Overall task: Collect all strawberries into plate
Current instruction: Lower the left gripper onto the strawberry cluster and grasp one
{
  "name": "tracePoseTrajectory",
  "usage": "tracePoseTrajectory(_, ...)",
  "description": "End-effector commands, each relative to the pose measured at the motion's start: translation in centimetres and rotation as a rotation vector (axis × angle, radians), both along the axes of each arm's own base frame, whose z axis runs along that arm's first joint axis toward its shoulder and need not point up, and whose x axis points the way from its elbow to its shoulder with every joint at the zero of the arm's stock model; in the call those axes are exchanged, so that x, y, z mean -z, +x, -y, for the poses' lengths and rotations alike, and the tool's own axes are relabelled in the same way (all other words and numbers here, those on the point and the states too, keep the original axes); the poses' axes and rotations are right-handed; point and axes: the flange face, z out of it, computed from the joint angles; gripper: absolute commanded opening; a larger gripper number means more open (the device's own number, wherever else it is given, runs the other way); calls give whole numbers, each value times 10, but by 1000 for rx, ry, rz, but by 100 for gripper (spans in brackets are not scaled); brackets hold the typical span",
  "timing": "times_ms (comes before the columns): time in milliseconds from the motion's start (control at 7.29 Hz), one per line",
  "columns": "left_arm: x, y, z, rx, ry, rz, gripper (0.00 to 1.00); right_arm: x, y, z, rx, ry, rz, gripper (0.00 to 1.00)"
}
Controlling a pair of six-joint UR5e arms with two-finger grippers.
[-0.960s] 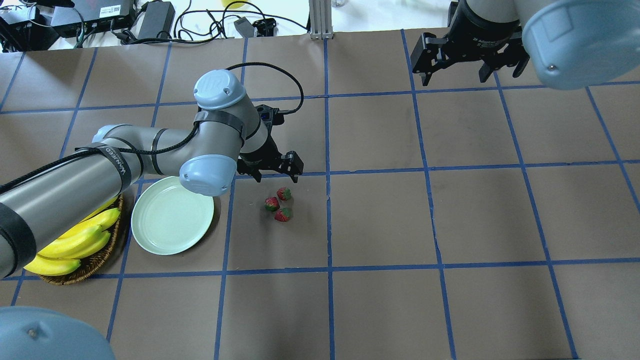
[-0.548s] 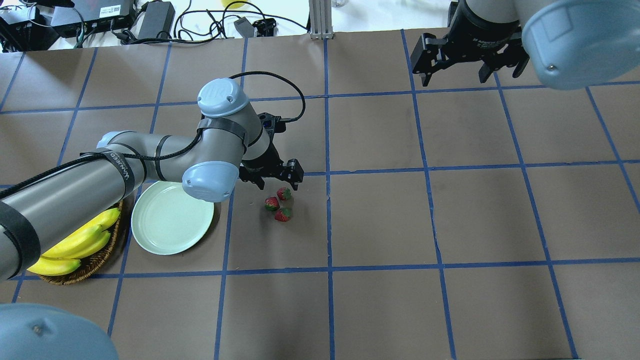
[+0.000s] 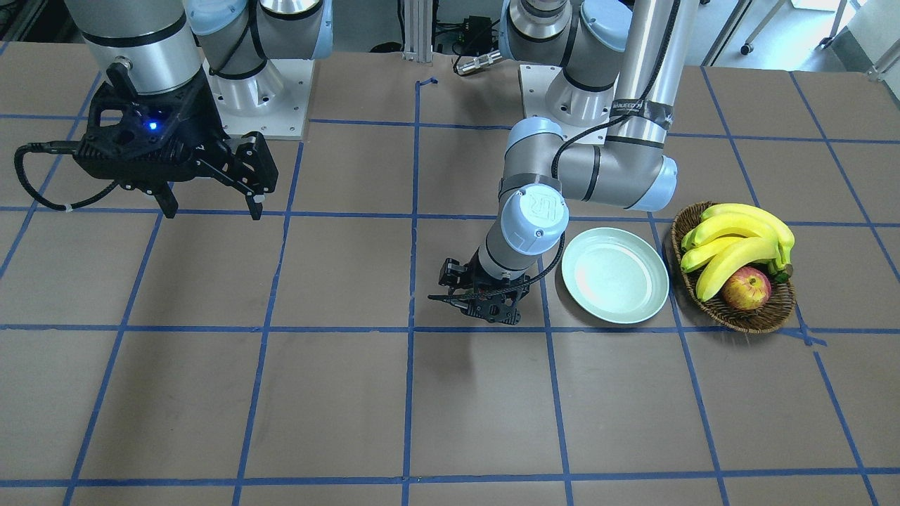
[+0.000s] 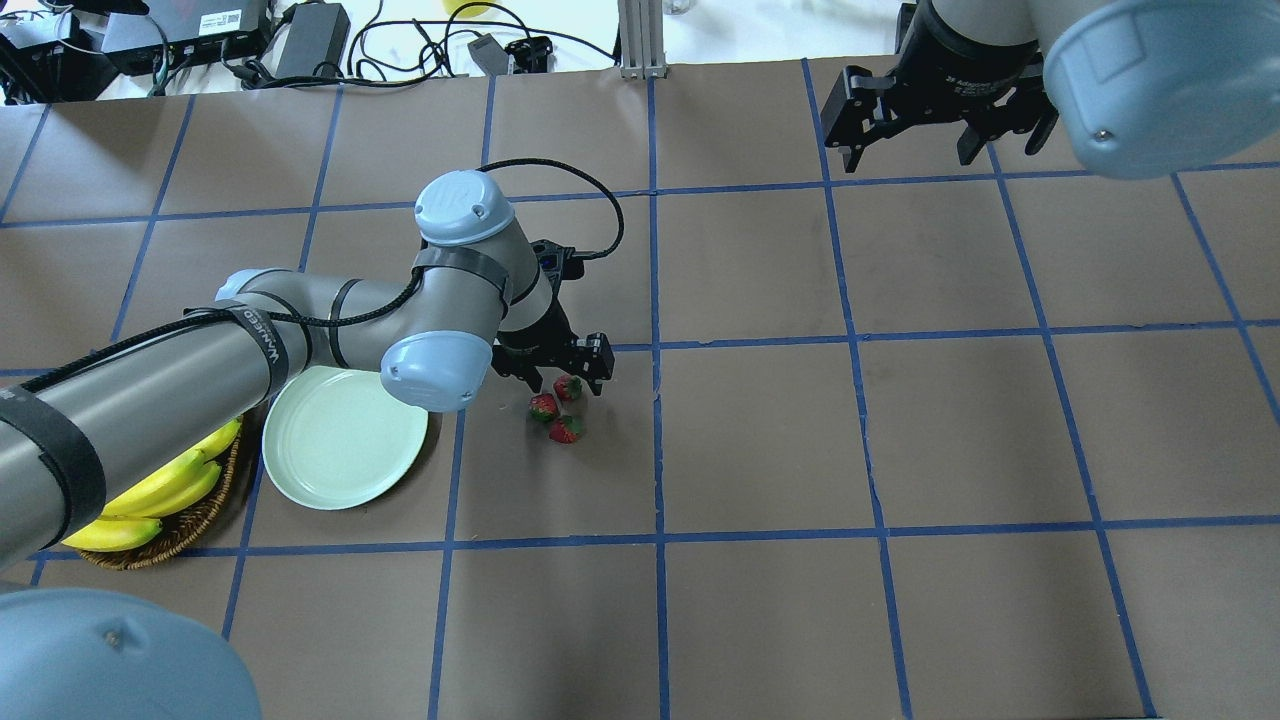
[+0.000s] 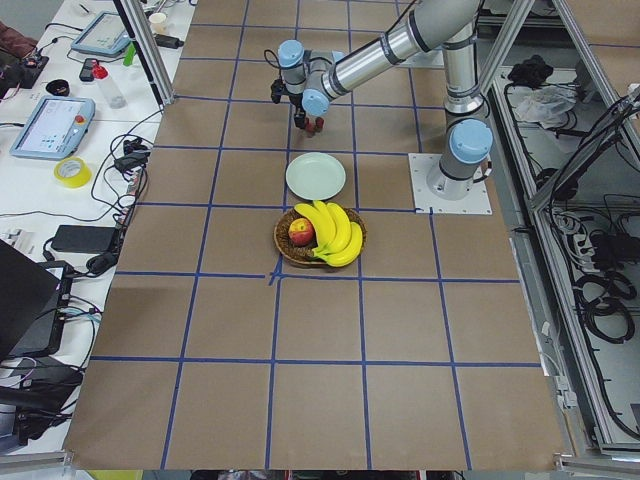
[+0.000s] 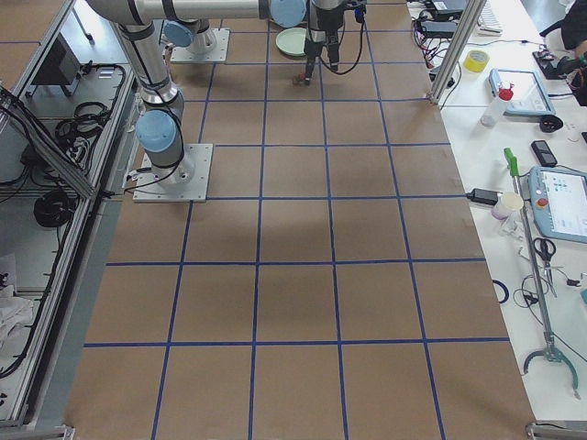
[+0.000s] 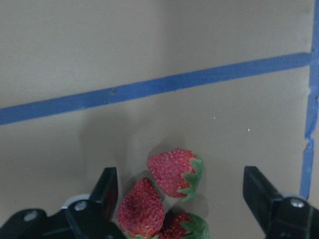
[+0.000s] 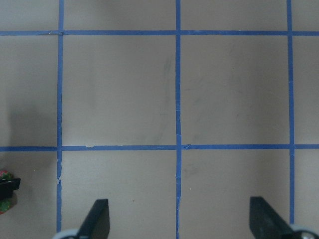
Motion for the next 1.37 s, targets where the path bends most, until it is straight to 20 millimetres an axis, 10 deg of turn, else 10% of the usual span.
tracePoseTrajectory(0, 3, 0, 0, 7, 8, 3, 32, 0, 0, 0, -2, -1, 0, 100)
tracePoseTrajectory(137, 3, -1, 0, 7, 8, 1, 5, 0, 1, 0, -4, -1, 0, 100)
tracePoseTrajectory(411, -3, -1, 5, 16, -14, -4, 0, -1, 0, 0, 1, -1, 0, 100)
tracePoseTrajectory(823, -66, 17, 42, -14, -96, 53, 0, 0, 0, -1, 8, 0, 1, 100)
tracePoseTrajectory(1097, -99, 112, 76, -75, -87, 127, 0, 0, 1, 0, 7, -1, 1, 100)
tracePoseTrajectory(1234, -84, 172, 73, -166, -22, 170, 0, 0, 1, 0, 5, -1, 1, 100)
